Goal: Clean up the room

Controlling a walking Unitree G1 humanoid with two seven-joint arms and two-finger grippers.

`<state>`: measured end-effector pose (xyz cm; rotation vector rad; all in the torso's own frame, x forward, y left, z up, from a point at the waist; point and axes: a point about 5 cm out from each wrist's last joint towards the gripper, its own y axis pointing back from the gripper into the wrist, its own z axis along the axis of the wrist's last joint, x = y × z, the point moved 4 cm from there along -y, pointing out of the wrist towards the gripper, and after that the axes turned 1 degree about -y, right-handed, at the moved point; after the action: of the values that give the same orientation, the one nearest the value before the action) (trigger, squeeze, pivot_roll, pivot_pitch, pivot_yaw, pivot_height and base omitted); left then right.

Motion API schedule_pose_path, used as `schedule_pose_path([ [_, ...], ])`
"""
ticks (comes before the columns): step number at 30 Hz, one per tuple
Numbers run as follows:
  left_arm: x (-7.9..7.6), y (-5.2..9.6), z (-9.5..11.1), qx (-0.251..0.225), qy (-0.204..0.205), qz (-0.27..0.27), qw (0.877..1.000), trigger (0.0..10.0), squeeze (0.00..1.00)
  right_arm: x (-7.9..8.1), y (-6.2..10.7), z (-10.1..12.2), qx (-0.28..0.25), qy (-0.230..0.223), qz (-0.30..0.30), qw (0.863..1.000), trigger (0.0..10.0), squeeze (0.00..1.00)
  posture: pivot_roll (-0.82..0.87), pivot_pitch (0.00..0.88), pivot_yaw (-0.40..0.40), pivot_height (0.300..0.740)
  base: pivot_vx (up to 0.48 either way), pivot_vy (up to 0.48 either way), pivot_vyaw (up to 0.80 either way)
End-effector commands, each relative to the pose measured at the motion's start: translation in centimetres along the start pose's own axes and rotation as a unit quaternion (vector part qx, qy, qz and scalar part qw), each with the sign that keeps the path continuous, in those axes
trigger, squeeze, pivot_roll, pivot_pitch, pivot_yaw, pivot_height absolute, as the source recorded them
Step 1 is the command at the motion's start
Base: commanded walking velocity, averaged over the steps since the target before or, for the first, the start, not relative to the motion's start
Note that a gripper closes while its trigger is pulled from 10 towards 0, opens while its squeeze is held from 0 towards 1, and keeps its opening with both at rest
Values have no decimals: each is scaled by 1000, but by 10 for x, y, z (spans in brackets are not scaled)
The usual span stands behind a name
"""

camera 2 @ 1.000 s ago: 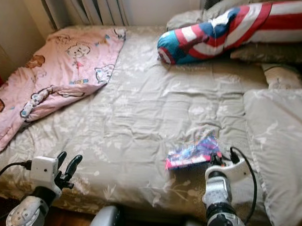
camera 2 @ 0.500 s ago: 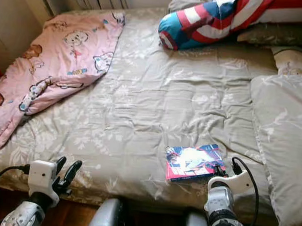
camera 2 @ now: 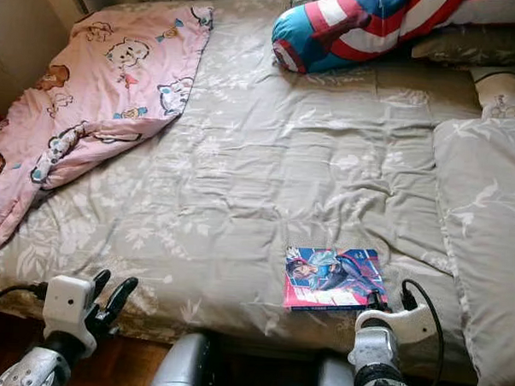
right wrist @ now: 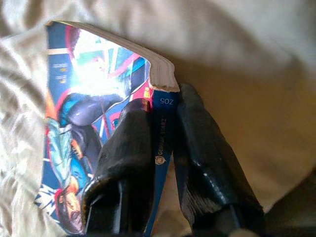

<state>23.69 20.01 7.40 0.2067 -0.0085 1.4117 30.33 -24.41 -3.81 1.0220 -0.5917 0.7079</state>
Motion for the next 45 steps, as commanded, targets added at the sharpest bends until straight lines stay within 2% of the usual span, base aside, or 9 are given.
schedule_pose_path([
  [1,1,5,-1,10,-16,-6,1000,10000,0,-16,4,-9,7,-13,-26,1000,10000,0,177,244,139,648,0,0,0],
  [13,4,12,-1,16,-27,-8,999,10000,0,-8,3,-13,14,-13,-11,1000,10000,0,194,245,141,648,0,0,0],
  [16,4,13,-1,16,-29,-6,999,10000,0,-7,3,-12,13,-14,-11,1000,10000,522,196,244,141,648,0,0,0],
  [25,5,12,-1,18,-32,-8,999,10000,0,-8,3,-9,10,-3,-14,1000,10000,486,191,238,146,648,0,0,0],
  [27,5,13,-2,19,-33,-9,999,10000,0,-10,3,-8,10,3,-15,1000,10000,0,188,238,147,648,0,0,0],
  [32,4,13,-2,20,-33,-11,999,10000,0,-15,4,-8,8,-2,-21,1000,10000,0,185,241,148,648,0,0,0],
  [35,4,12,-2,19,-33,-11,999,10000,0,-17,5,-9,8,-5,-26,1000,10000,937,185,240,149,648,0,0,0],
  [43,3,9,-3,18,-31,-11,999,10000,0,-20,5,-10,8,-14,-39,999,10000,816,175,237,139,648,0,0,0],
  [45,2,8,-3,18,-30,-11,999,10000,0,-21,6,-11,8,-13,-42,999,10000,0,174,236,138,648,0,0,0],
])
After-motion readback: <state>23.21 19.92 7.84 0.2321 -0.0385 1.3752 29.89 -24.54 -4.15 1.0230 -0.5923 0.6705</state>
